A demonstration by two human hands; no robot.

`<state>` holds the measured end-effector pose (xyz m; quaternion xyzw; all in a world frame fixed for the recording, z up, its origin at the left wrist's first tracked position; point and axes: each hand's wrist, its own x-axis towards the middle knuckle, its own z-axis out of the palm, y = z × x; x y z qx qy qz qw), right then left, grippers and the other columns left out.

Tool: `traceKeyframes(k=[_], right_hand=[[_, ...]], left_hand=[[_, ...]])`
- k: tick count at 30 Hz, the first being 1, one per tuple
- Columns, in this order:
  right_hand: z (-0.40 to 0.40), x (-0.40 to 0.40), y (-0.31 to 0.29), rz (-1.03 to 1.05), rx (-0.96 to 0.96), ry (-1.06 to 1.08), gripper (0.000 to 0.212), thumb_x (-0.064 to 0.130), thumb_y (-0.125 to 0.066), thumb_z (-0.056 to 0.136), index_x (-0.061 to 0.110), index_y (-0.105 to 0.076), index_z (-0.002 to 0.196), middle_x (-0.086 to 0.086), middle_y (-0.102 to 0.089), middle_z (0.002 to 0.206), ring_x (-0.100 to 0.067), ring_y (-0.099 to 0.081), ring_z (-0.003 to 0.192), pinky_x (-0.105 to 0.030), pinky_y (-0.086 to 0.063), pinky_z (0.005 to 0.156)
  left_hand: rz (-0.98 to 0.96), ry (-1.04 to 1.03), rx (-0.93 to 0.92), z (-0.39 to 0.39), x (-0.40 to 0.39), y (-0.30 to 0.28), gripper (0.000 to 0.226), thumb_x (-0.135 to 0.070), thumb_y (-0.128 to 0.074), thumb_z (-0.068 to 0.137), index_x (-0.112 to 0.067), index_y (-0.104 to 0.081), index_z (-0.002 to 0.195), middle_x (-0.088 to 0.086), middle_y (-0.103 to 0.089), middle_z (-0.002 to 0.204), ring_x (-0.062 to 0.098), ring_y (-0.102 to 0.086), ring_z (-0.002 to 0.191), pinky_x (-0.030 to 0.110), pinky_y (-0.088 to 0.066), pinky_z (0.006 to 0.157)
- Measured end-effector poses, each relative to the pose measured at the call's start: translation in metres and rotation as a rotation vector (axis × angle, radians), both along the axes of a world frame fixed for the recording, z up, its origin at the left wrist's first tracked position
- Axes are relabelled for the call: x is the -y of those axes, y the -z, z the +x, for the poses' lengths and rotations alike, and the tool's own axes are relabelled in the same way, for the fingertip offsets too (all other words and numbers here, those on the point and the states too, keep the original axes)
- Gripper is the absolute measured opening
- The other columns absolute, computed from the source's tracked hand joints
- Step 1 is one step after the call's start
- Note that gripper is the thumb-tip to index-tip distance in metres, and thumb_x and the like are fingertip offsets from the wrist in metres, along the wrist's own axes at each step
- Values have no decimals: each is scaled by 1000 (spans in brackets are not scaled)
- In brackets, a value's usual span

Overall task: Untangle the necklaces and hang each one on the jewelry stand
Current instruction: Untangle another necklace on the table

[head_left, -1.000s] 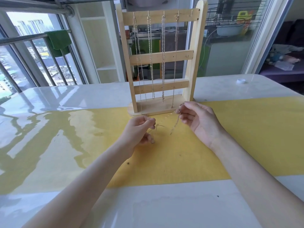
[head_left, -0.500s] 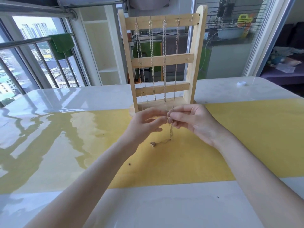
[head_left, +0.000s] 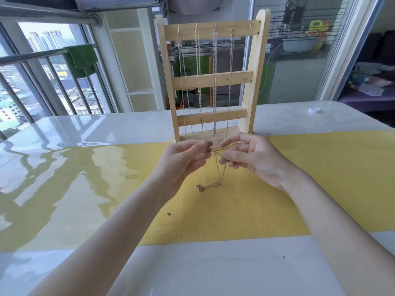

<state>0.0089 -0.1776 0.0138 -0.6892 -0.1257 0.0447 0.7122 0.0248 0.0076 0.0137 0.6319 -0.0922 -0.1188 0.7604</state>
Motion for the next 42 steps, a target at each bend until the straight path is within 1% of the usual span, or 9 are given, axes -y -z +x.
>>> traceKeyframes(k=[7,11,15,20,27,31,34,38,42], right_hand=[[2,3,2,-150,47,67,13,2,-68,81,7,-62,91,-8,-72,74,-10,-58,63,-18,-47,60],[4,1,1,-210,80,110,13,3,-71,79,9,-64,88,-3,-72,73,-8,-61,67,-16,-47,61],[4,-1,1,-247,117,127,14,3,-74,76,12,-68,84,4,-67,74,-5,-57,68,-16,-47,62],[3,-7,-1,-262,168,166,3,11,-74,78,12,-72,78,9,-63,67,3,-49,56,-14,-43,59],[3,-11,-1,-276,185,187,8,11,-76,77,18,-72,78,13,-66,67,4,-51,60,-14,-43,56],[2,-12,-2,-304,164,171,6,11,-75,77,16,-72,77,11,-64,64,3,-49,57,-14,-41,55],[-1,-11,-4,-289,106,116,7,8,-69,83,11,-67,77,7,-56,62,-4,-45,53,-16,-39,57],[-2,-12,-4,-233,31,58,14,3,-59,88,10,-60,76,-7,-51,72,-12,-43,58,-21,-39,58],[-3,-13,-6,-323,73,51,17,4,-55,89,12,-60,75,-4,-51,69,-12,-42,57,-19,-39,58]], left_hand=[[37,-16,40,-1,1,0,12,-16,-65,82,-10,-71,91,-2,-70,72,5,-66,69,15,-53,65],[58,-44,54,-1,1,-1,7,-6,-65,85,-9,-70,88,1,-71,75,8,-67,72,16,-54,69],[64,-37,66,-1,2,-2,11,1,-65,84,-9,-69,85,3,-71,79,11,-67,75,18,-55,74],[34,-16,69,-2,4,-2,11,1,-64,84,-9,-67,84,1,-71,76,10,-67,75,17,-53,71],[100,8,144,-3,5,-2,15,4,-65,83,-10,-67,85,2,-68,83,11,-65,79,20,-52,76],[197,-8,211,-2,4,-4,17,5,-66,82,-12,-66,84,-2,-68,78,10,-65,78,19,-53,74],[260,8,265,-3,4,-5,19,7,-65,83,-12,-64,83,-3,-66,77,11,-65,77,20,-54,72],[197,64,226,-5,6,-4,16,5,-64,84,-10,-62,83,2,-62,82,14,-66,80,23,-55,75],[120,84,148,-7,8,-2,10,1,-65,83,-8,-62,83,2,-60,80,12,-64,75,22,-54,77]])
